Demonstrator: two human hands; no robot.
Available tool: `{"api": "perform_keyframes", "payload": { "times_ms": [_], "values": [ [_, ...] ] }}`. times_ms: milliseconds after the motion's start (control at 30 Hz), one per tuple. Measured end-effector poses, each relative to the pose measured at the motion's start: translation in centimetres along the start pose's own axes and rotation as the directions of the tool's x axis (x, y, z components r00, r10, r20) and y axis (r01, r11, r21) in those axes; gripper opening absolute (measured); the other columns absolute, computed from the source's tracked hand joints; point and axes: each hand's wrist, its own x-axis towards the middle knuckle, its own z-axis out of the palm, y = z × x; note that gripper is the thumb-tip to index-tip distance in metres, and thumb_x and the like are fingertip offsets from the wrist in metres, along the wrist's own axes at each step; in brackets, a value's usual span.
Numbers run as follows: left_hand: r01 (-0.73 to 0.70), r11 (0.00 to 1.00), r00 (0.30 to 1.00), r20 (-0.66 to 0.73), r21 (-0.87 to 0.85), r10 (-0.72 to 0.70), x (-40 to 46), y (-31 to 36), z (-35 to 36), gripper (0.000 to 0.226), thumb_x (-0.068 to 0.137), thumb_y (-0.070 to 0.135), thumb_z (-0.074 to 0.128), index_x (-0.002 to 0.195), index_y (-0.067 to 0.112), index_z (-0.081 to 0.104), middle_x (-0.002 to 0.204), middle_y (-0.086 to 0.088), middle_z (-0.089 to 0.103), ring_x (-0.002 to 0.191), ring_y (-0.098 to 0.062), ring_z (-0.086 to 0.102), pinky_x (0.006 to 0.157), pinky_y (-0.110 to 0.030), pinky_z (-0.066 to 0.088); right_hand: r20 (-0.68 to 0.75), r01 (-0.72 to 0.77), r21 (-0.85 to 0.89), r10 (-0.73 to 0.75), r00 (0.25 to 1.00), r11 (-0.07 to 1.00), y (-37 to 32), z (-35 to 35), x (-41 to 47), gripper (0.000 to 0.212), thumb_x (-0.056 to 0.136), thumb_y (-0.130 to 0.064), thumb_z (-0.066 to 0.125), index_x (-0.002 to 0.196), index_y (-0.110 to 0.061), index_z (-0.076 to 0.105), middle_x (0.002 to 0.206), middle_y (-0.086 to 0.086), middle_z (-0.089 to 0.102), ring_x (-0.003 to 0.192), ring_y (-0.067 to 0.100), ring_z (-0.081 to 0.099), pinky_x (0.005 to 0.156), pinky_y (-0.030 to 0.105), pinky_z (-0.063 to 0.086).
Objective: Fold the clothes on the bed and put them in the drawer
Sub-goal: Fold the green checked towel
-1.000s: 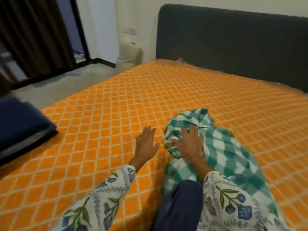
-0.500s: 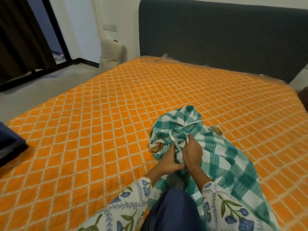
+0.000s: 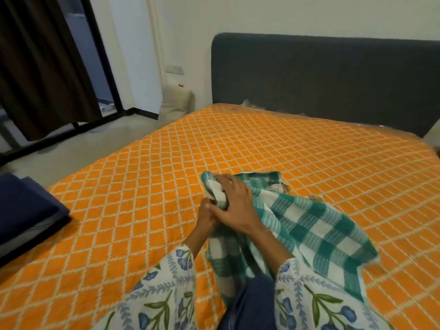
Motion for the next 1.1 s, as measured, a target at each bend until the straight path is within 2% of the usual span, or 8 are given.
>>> {"api": "perform_keyframes", "payload": {
  "times_ms": [100,200,333,467,633,733,867,1100],
  "values": [
    [0.094,0.983,0.995,0.006,-0.16,-0.095,-0.4,0.4,-1.8,0.032,0.076,-0.007,0.071,0.104,0.008,0.062,0.101,-0.009,0.063,0.09,-0.021,0.064,0.065,-0.015,0.053,0.127,-0.033,-0.142,0.052,0.991,0.989,2.6,-0.8,-1.7,0.112,0.052,-0.097,0.031,0.142,-0.048,-0.013,0.159,-0.007,0.002,0.144,0.009,-0.003,0.115,0.048,-0.007],
    [0.101,0.976,0.994,-0.014,-0.191,-0.105,-0.7,1.1,-2.9,0.029,0.081,-0.01,0.065,0.101,0.009,0.058,0.107,-0.013,0.062,0.095,-0.023,0.059,0.064,-0.02,0.051,0.303,-0.08,-0.336,0.188,0.934,0.938,3.7,-1.2,-2.9,0.127,0.043,-0.099,0.038,0.137,-0.046,-0.029,0.16,-0.001,-0.009,0.147,0.019,-0.006,0.114,0.056,-0.005],
    [0.032,0.936,0.994,-0.084,-0.35,-0.066,-0.3,4.5,-5.1,0.033,0.083,-0.015,0.058,0.106,0.008,0.054,0.097,-0.004,0.06,0.082,-0.016,0.059,0.062,-0.015,0.052,0.075,-0.167,-0.043,0.17,0.983,0.985,-0.7,-0.4,-1.3,0.089,0.071,-0.035,0.052,0.152,-0.029,0.015,0.127,0.013,0.059,0.109,0.034,0.058,0.076,0.036,0.045],
    [-0.006,0.92,0.997,-0.069,-0.393,-0.023,2.0,6.8,-9.2,0.058,0.081,0.016,0.072,0.131,0.009,0.044,0.128,-0.013,0.056,0.107,-0.024,0.058,0.084,-0.034,0.054,-0.186,-0.204,0.257,0.255,0.949,0.945,-6.1,-0.6,3.6,0.063,0.079,-0.001,0.052,0.137,-0.025,0.046,0.109,0.01,0.068,0.095,0.033,0.062,0.073,0.038,0.049],
    [0.168,0.985,0.986,-0.008,0.041,-0.167,-0.4,5.7,-14.1,0.145,0.05,0.055,0.083,0.148,0.027,-0.02,0.158,0.002,0.002,0.144,-0.022,0.019,0.111,-0.049,0.032,-0.081,-0.312,0.706,0.51,0.856,0.636,-11.2,-0.7,9.8,0.031,0.087,-0.008,0.055,0.117,-0.012,0.062,0.111,0.011,0.067,0.1,0.03,0.061,0.083,0.036,0.048],
    [0.156,0.988,0.987,0.029,0.015,-0.157,-2.0,4.4,-16.4,0.121,0.072,0.027,0.082,0.15,0.022,-0.01,0.151,-0.001,0.026,0.135,-0.023,0.036,0.105,-0.036,0.04,0.096,-0.303,0.925,0.628,0.773,0.231,-13.8,0.3,12.5,0.021,0.087,-0.006,0.055,0.104,-0.004,0.066,0.102,0.015,0.066,0.089,0.028,0.061,0.073,0.035,0.05],
    [0.077,0.996,0.997,-0.01,-0.04,-0.078,-3.4,5.1,-19.2,0.047,0.084,-0.003,0.065,0.128,0.003,0.05,0.11,-0.004,0.062,0.088,-0.011,0.059,0.065,-0.009,0.048,0.274,-0.27,0.958,0.615,0.739,-0.102,-16.5,2.1,14.2,0.019,0.092,-0.02,0.051,0.082,-0.007,0.061,0.089,0.014,0.064,0.072,0.028,0.061,0.061,0.034,0.051],
    [-0.004,0.912,0.92,-0.36,-0.41,-0.158,-2.1,9.5,-24.9,0.023,0.087,-0.003,0.054,0.108,0.003,0.061,0.078,-0.005,0.063,0.063,-0.016,0.061,0.049,-0.019,0.048,0.393,-0.551,0.827,0.585,0.71,0.113,-17.4,5.9,15.0,0.044,0.081,-0.031,0.059,0.122,-0.018,0.049,0.107,0.014,0.065,0.078,0.027,0.064,0.054,0.027,0.053]
  ]
}}
